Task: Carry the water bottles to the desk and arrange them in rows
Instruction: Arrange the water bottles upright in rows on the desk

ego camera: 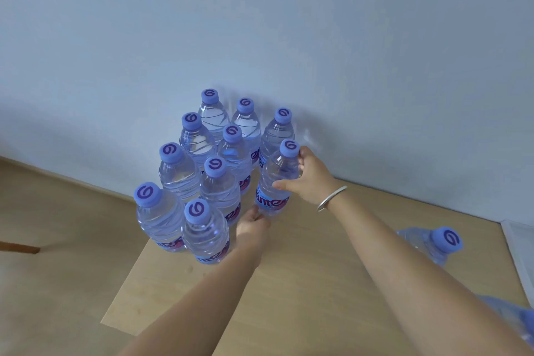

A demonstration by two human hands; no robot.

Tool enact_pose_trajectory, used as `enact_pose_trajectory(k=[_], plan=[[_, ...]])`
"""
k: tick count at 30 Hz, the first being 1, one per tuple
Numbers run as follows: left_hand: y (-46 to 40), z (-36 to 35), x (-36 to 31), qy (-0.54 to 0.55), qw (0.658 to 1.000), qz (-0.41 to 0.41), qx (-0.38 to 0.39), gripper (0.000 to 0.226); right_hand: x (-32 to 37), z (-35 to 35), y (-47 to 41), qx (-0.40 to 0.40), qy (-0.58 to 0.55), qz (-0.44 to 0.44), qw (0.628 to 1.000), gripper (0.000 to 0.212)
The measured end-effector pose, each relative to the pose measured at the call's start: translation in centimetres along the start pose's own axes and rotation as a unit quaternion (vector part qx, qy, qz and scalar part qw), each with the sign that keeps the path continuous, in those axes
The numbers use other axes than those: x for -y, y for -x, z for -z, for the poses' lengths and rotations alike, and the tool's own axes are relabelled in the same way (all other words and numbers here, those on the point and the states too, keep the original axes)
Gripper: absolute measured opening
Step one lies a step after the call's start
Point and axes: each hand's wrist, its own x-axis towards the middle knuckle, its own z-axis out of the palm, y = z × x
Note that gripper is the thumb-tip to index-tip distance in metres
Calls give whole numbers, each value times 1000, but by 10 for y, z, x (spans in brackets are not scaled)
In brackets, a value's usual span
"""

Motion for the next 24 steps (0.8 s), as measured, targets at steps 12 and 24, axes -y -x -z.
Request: enact_pose_trajectory(k=[12,24], plan=[[-18,-4,-5,75,995,58,19,46,2,-8,-20,4,53,50,997,63],[-18,-6,-9,103,994,47,4,30,-1,-16,-14,-25,48,100,994,58]])
